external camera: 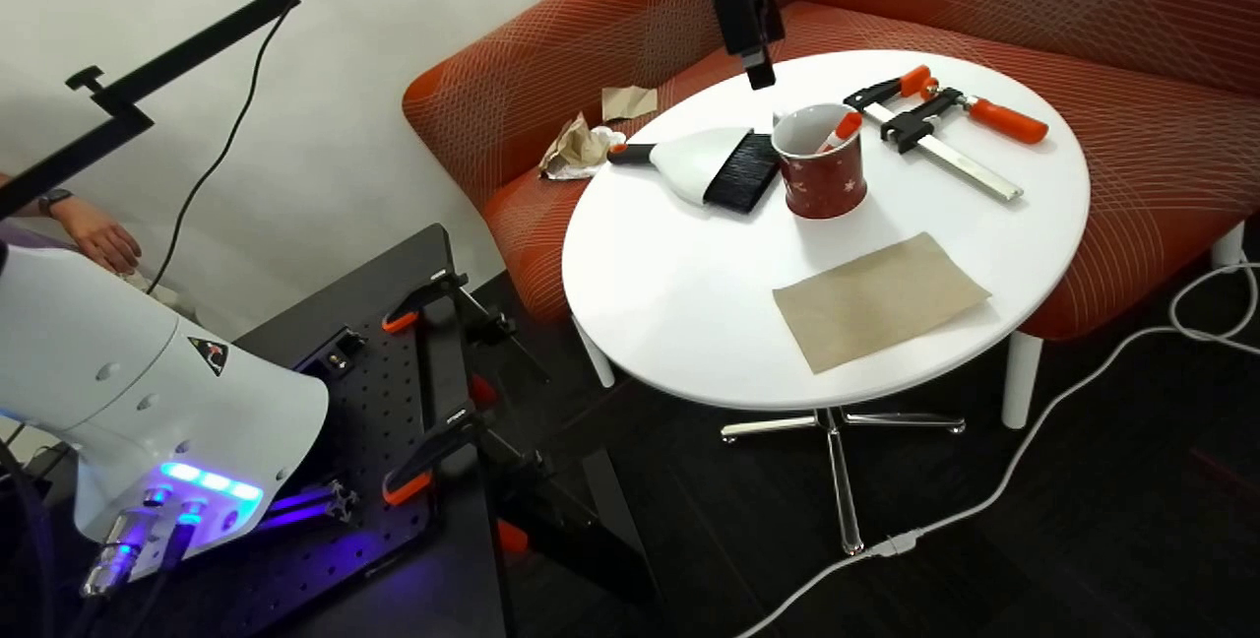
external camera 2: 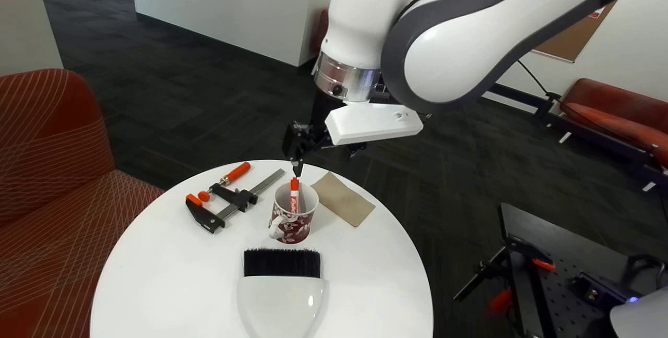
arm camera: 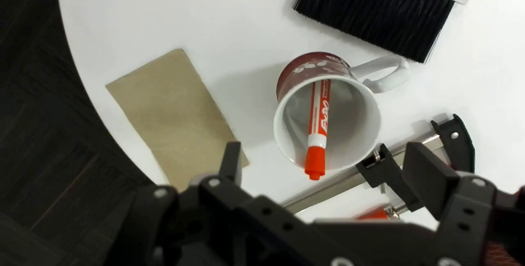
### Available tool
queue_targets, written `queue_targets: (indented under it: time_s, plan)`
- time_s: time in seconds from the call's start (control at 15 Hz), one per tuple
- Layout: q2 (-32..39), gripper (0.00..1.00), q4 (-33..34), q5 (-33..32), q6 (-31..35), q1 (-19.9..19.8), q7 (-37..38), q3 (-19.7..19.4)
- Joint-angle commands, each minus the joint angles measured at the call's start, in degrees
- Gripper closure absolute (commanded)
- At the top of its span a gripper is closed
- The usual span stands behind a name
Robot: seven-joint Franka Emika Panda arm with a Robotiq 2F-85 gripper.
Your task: Put the orange marker on the table
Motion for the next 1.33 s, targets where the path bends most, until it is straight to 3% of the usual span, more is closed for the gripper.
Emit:
queue_targets:
  time_s: [0.0, 0.13, 0.27, 0.33, 0.47, 0.53, 1.0, 1.07, 1.27]
  plan:
    - [4.3, 0.0, 3.1, 1.6, 2.8, 1.2, 1.9, -1.4]
    - [6.3, 0.0, 4.2, 2.8, 4.8, 1.1, 1.7, -1.5]
    - [8.0, 0.14, 5.1, 4.0, 6.6, 1.0, 1.0, -1.5]
    - [8.7, 0.27, 5.6, 4.4, 7.0, 1.3, 1.1, -1.8]
    - [9.9, 0.29, 6.5, 5.0, 7.2, 1.7, 1.2, -2.2]
    - [10.4, 0.37, 7.0, 5.2, 7.2, 1.8, 1.1, -2.3]
    - [13.0, 0.5, 9.0, 5.9, 6.5, 2.5, 1.2, -3.1]
    - [13.3, 0.56, 9.2, 6.0, 6.3, 2.5, 1.1, -3.1]
    - [14.4, 0.59, 9.9, 6.0, 5.9, 2.8, 1.3, -3.4]
